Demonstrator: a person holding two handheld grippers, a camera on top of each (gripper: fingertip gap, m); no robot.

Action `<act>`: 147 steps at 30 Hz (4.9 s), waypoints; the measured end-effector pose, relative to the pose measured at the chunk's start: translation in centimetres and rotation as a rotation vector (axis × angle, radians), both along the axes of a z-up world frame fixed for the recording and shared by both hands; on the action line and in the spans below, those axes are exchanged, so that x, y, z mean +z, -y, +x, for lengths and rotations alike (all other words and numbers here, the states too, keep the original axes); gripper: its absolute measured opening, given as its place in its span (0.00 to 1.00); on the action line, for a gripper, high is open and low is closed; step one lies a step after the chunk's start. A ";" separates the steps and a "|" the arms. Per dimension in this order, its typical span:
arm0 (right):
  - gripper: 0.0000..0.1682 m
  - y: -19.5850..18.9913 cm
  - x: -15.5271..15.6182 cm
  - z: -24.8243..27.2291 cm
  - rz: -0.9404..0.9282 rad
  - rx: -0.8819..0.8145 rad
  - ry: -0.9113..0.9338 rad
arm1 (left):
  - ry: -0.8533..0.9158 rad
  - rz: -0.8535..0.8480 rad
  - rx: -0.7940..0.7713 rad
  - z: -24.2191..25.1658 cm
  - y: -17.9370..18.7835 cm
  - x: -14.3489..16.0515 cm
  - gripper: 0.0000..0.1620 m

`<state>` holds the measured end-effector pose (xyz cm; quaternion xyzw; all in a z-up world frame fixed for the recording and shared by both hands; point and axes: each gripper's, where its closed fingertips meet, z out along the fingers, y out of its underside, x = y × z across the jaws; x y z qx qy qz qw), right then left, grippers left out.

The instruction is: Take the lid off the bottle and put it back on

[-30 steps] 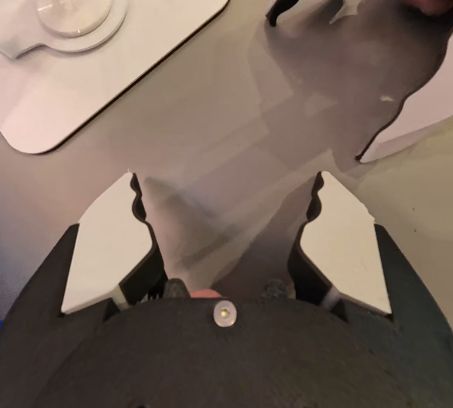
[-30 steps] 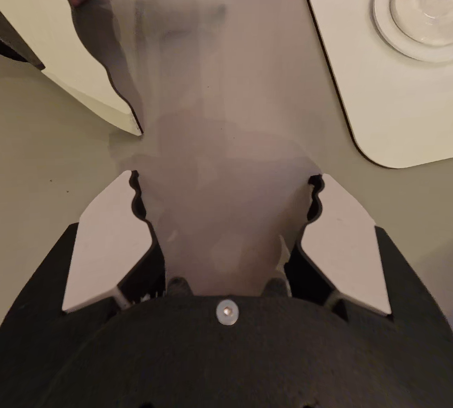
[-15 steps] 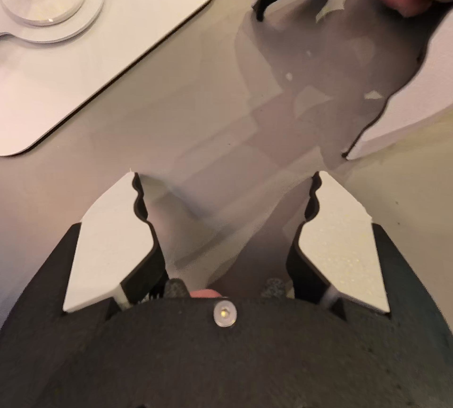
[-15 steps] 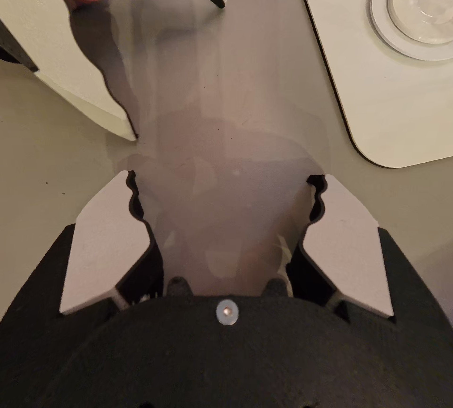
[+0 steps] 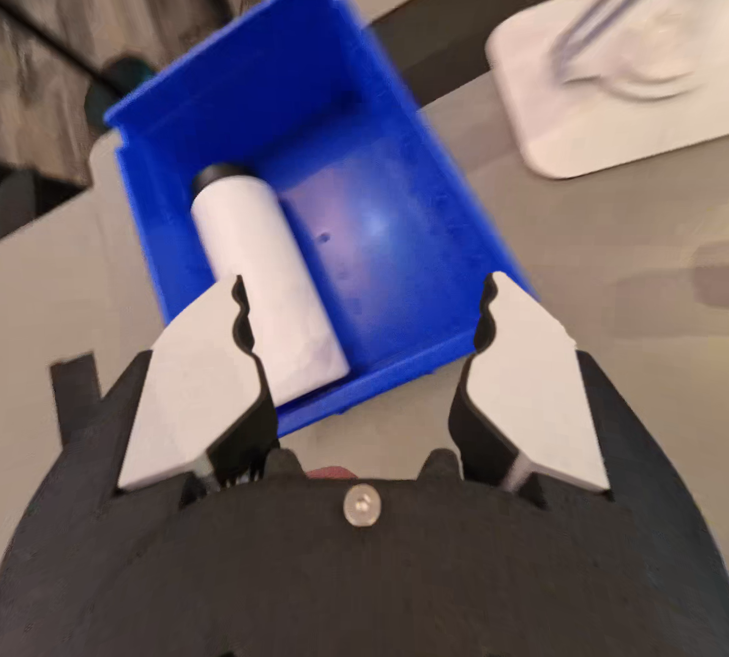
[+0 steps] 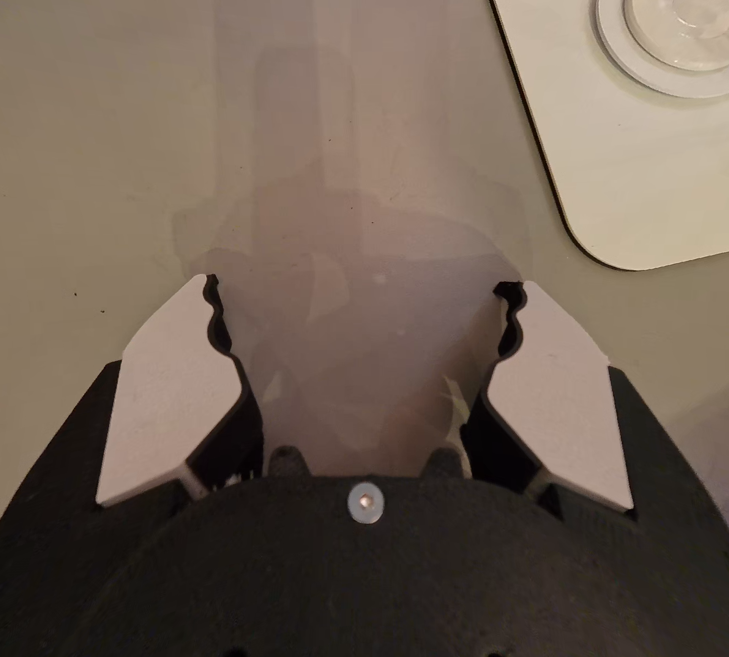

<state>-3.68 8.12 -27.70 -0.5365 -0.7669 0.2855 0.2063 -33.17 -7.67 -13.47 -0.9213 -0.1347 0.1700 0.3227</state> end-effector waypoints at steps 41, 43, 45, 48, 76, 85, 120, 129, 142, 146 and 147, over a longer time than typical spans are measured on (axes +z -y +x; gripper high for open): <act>0.76 0.7 3.2 -0.3 -0.165 -0.002 -0.140 | 0.070 0.322 -0.344 7.5 -3.4 2.7 0.61; 0.75 1.4 5.6 -0.4 -0.258 0.007 -0.228 | 0.107 0.415 -0.479 12.9 -5.0 3.3 0.61; 0.75 2.1 8.3 -0.3 -0.337 0.026 -0.322 | 0.111 0.464 -0.587 17.7 -6.8 2.8 0.61; 0.74 2.9 12.1 0.3 -0.448 0.064 -0.458 | 0.167 0.522 -0.748 24.3 -9.6 1.1 0.61; 0.58 3.9 15.8 3.1 -0.308 0.240 -0.546 | 0.277 0.546 -1.053 37.9 -17.0 -4.9 0.64; 0.59 3.7 16.6 3.5 -0.333 0.240 -0.564 | 0.243 0.557 -1.047 37.6 -17.2 -5.0 0.63; 0.47 3.1 18.9 4.2 -0.205 0.366 -0.257 | 0.244 0.529 -1.047 37.4 -17.5 -5.2 0.62; 0.44 2.0 19.6 5.1 -0.024 0.305 0.198 | 0.234 0.517 -1.043 37.3 -17.6 -5.2 0.62; 0.43 1.4 19.2 6.0 0.323 0.628 0.558 | 0.237 0.517 -1.046 37.3 -17.6 -5.3 0.62; 0.43 0.9 19.3 6.2 0.573 0.874 0.635 | 0.239 0.514 -1.055 37.4 -17.6 -5.2 0.62; 0.44 0.7 19.4 6.2 0.633 0.907 0.661 | 0.240 0.513 -1.055 37.4 -17.6 -5.3 0.62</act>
